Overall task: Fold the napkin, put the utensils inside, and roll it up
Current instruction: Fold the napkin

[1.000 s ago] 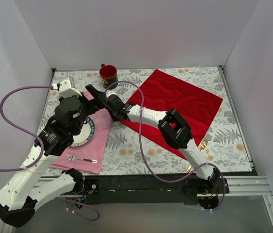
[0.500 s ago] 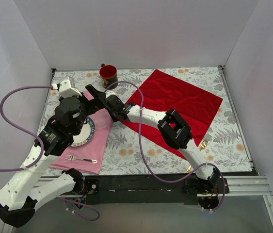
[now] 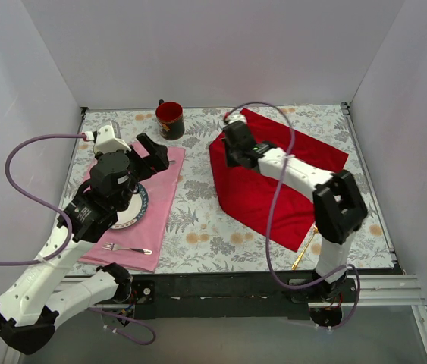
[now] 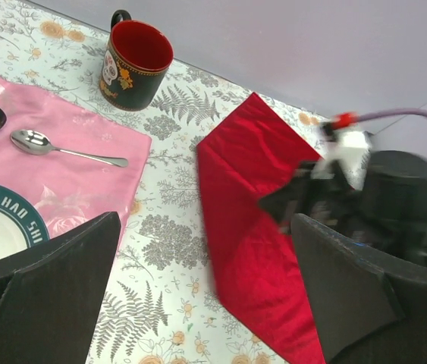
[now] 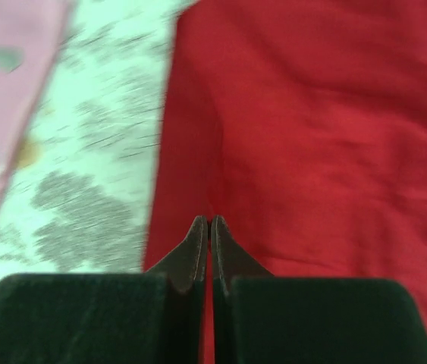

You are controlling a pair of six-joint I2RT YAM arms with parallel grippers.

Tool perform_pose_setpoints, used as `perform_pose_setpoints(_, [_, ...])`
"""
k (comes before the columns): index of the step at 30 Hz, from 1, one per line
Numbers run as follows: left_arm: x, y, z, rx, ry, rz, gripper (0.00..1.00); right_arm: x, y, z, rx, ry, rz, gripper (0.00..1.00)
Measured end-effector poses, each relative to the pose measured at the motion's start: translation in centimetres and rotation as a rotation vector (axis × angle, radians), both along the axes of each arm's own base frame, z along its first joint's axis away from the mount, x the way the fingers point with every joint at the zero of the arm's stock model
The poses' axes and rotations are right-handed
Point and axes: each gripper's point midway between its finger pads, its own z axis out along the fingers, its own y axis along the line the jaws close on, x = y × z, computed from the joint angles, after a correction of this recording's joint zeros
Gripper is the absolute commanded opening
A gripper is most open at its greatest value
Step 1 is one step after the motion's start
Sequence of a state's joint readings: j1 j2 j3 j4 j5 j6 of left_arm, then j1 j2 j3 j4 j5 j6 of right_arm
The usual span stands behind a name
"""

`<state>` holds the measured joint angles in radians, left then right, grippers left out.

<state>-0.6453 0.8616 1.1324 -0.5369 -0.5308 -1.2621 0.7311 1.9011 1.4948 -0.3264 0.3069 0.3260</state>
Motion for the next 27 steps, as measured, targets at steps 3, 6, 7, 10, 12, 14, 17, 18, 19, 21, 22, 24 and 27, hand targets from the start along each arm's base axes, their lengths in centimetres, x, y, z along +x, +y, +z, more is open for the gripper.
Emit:
perform_pose_setpoints(3, [0.1, -0.1, -0.7, 0.010, 0.013, -0.003, 0.96, 1.5, -7.9, 2.2, -0.003, -0.059, -0.156, 0.01])
perform_pose_setpoints(6, [0.3, -0.4, -0.9, 0.010, 0.014, -0.008, 0.96, 2.0, -15.1, 2.3, -0.063, -0.085, -0.296, 0.01])
perform_pose_setpoints(7, [0.3, -0.5, -1.0, 0.010, 0.016, -0.011, 0.96, 2.0, -17.2, 2.0, -0.091, -0.086, -0.334, 0.01])
perform_pose_setpoints(10, [0.5, -0.7, -1.4, 0.014, 0.024, -0.018, 0.96, 1.6, -21.4, 0.5, -0.159, -0.065, -0.399, 0.01])
perform_pose_setpoints(12, [0.6, -0.9, -1.6, 0.018, 0.029, -0.019, 0.96, 1.5, -23.6, -0.3, -0.186, -0.053, -0.429, 0.01])
perform_pose_setpoints(14, [0.7, -1.0, -1.7, 0.021, 0.033, -0.020, 0.96, 1.4, -25.8, -0.9, -0.210, -0.045, -0.456, 0.01])
perform_pose_setpoints(17, [0.9, -1.1, -1.9, 0.024, 0.037, -0.021, 0.96, 1.9, -28.9, -0.8, -0.226, -0.053, -0.508, 0.01])
perform_pose_setpoints(18, [1.0, -1.2, -2.0, 0.025, 0.038, -0.022, 0.96, 2.1, -29.8, -0.7, -0.227, -0.059, -0.522, 0.01])
perform_pose_setpoints(19, [1.1, -1.3, -2.1, 0.025, 0.039, -0.022, 0.96, 2.3, -30.5, -0.5, -0.231, -0.066, -0.534, 0.01])
perform_pose_setpoints(21, [1.2, -1.5, -2.5, 0.031, 0.046, -0.025, 0.96, 2.7, -31.9, -0.3, -0.238, -0.080, -0.556, 0.01])
perform_pose_setpoints(22, [1.3, -1.7, -2.6, 0.034, 0.050, -0.027, 0.96, 2.8, -32.4, -0.2, -0.242, -0.085, -0.561, 0.01])
perform_pose_setpoints(24, [1.5, -1.9, -3.1, 0.045, 0.060, -0.033, 0.96, 3.2, -33.1, 0.1, -0.245, -0.099, -0.564, 0.01])
perform_pose_setpoints(27, [1.7, -2.3, -3.6, 0.058, 0.072, -0.038, 0.97, 3.8, -33.9, 0.1, -0.244, -0.116, -0.553, 0.01])
